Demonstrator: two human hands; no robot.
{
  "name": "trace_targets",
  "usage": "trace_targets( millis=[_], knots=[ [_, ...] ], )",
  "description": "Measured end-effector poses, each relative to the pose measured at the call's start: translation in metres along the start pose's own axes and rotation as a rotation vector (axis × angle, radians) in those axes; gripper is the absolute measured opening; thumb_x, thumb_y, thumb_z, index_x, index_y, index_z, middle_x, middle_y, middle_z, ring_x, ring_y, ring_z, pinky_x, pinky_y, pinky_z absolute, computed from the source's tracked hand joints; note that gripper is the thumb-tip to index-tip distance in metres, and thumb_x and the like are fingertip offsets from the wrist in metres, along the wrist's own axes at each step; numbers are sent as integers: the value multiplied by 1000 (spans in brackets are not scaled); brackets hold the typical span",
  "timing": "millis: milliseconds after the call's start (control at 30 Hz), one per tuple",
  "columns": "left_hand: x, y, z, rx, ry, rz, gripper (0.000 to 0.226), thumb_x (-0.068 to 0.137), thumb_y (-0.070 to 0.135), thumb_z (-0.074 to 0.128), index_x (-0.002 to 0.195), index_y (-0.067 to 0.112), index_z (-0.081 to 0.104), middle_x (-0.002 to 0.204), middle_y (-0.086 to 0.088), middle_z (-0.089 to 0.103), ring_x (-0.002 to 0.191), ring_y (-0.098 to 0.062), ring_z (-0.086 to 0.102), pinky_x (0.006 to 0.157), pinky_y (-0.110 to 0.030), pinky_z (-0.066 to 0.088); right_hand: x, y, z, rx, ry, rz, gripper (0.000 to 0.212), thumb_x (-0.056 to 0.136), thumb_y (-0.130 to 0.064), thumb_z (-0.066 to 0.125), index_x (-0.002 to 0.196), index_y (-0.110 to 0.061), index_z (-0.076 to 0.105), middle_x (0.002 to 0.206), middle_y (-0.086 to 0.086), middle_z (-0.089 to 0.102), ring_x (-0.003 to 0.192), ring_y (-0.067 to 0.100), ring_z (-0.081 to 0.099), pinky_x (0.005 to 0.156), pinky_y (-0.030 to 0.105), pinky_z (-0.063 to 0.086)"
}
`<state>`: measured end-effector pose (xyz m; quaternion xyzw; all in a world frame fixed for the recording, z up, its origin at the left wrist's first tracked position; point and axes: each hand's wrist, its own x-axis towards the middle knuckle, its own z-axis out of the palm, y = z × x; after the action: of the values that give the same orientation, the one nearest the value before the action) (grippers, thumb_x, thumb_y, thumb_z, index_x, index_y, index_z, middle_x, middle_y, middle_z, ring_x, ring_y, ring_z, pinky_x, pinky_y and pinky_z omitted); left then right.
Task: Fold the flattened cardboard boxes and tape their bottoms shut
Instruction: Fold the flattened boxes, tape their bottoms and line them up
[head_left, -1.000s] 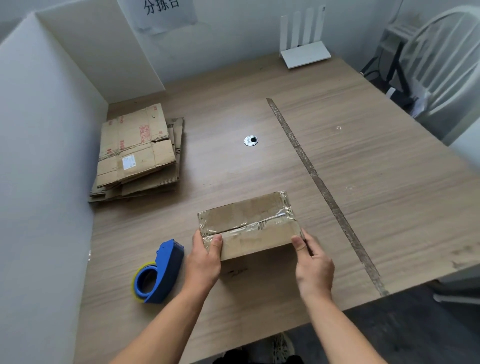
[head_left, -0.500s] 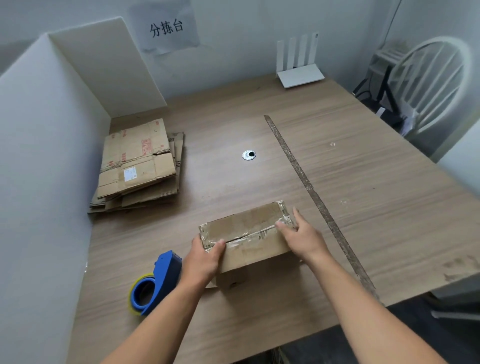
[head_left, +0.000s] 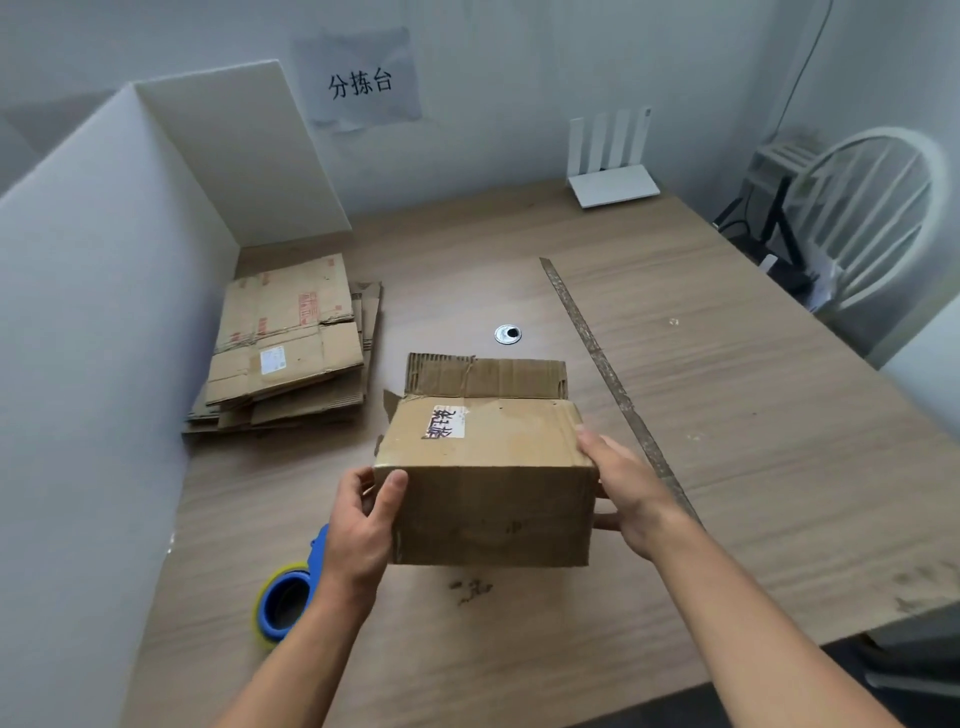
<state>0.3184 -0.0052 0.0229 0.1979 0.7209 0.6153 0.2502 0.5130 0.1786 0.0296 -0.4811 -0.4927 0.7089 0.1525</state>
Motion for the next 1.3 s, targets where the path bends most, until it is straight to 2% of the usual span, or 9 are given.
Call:
trace_targets(
  millis=[267,433,600,733,867,1000,1133,1233,1300],
  knots=[
    [5,-7,-11,44,-219,-54,72,66,17,59,136,27,54,122,0,68,106,-11,66,77,-24,55,4,12,-4,178,-32,-134,37,97,0,53,122,-26,58,114,0,68,92,14,68,71,33,53],
    [10,-25,-22,156,-209,-51,75,70,42,75,141,33,52,136,-3,58,122,-18,59,104,-45,48,10,18,-11,-3,4,-215,55,91,-23,72,137,-39,46,119,5,60,105,21,66,85,43,57],
    [2,-39,-17,282,-259,-123,56,77,24,72,128,33,52,130,15,59,127,-5,51,105,-36,45,14,45,-16,-68,15,-298,61,89,2,68,129,-41,54,127,0,61,110,22,66,85,34,55],
    [-5,-50,-23,361,-291,-221,71,63,48,70,129,29,54,128,12,62,126,-9,53,107,-40,45,7,71,-22,-99,4,-294,48,94,-5,64,123,-42,56,132,-6,61,120,10,60,86,25,50],
    [-11,-43,-41,375,-233,-159,51,63,48,69,110,30,63,111,8,70,113,-14,63,93,-34,51,-7,76,-35,-163,94,-299,41,96,-4,59,113,-41,66,127,-8,65,123,8,57,103,44,49],
    [-11,-19,-59,293,-57,10,53,74,24,57,126,23,59,117,4,68,106,-3,64,90,-20,46,-19,50,-37,-127,191,-383,30,98,-13,60,113,-39,60,128,-8,61,116,9,59,99,42,51],
    [-12,12,-55,527,61,429,40,86,19,59,126,22,60,113,6,61,103,-3,60,86,-18,49,-18,28,-26,-515,334,-657,49,88,-28,73,134,-30,55,133,-3,51,120,13,51,101,34,43],
    [-13,21,-36,730,-279,452,45,83,44,49,125,31,60,115,15,57,104,0,56,90,-22,48,-15,12,-6,-935,370,-1016,50,82,-37,68,129,-23,61,124,1,53,113,25,47,97,37,40],
    [-12,18,-26,968,-501,363,61,81,62,41,134,34,56,129,16,51,121,-6,47,103,-31,42,-5,5,4,-1203,245,-994,52,79,-43,64,129,-30,59,127,-2,56,118,27,46,95,47,44]
  ],
)
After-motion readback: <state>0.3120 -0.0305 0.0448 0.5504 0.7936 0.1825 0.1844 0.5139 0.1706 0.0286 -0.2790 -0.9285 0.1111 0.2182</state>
